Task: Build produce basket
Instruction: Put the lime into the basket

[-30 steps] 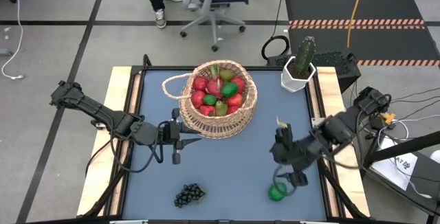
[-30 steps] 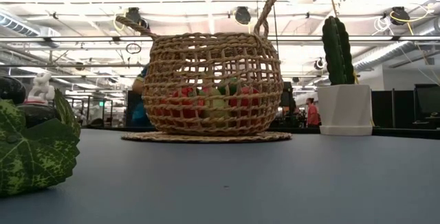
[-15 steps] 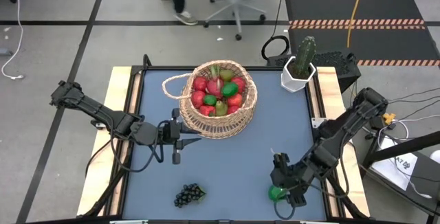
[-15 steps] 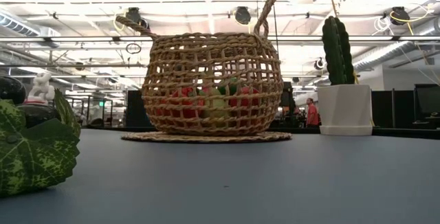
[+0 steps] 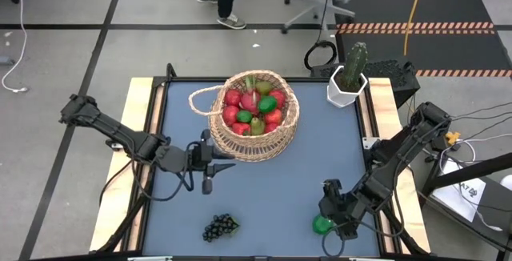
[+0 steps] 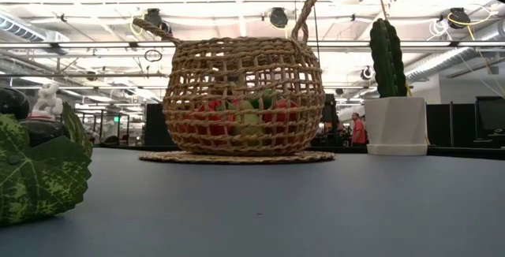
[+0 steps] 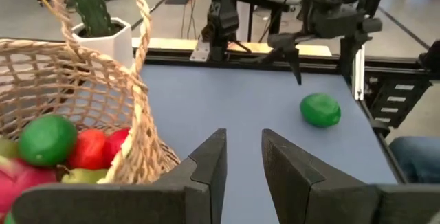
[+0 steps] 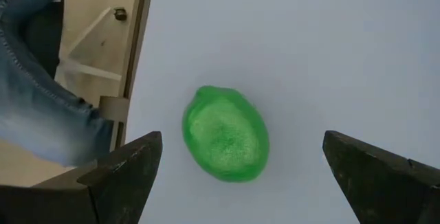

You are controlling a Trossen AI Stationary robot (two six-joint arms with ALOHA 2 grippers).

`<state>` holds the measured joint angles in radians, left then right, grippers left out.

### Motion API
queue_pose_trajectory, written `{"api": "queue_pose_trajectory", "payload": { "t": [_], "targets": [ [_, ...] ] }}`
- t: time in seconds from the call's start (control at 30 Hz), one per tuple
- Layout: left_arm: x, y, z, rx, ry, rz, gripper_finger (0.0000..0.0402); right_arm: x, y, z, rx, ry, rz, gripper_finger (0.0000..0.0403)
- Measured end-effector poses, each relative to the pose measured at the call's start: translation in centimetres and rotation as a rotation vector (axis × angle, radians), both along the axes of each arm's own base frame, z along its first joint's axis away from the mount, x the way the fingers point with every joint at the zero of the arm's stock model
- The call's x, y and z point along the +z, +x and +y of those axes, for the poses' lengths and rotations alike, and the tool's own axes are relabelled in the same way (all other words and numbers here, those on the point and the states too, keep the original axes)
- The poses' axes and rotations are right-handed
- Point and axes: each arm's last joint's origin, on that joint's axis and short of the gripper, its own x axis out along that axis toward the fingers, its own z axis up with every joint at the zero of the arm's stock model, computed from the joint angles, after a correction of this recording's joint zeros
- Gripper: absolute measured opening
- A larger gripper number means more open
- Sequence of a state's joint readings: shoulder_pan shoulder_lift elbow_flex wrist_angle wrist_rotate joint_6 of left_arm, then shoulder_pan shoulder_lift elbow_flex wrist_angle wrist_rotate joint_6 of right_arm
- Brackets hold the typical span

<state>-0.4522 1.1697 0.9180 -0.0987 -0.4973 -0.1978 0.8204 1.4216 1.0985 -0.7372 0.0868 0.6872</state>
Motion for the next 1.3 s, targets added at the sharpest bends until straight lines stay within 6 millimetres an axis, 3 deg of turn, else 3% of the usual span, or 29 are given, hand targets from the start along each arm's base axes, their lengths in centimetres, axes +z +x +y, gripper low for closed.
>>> {"api": "queue_pose_trajectory", "payload": {
  "t": [0.27,0.67,1.3],
  "targets": [
    [-0.5,0.7,-0.3,0.002,0.002,0.002,0.0093,-0.2,-0.3,0.6,0.044,0.002,-0.001,0.0400],
    [-0.6,0.7,-0.3,-0.003,0.023,0.009,0.0093,-2.1,0.1,2.6,0.091,-0.030,-0.019,0.0400],
    [-0.3,0.8,-0.4,-0.003,0.009,-0.019,0.0093,-2.5,0.0,3.0,0.144,-0.107,-0.079,0.0400]
  ]
}}
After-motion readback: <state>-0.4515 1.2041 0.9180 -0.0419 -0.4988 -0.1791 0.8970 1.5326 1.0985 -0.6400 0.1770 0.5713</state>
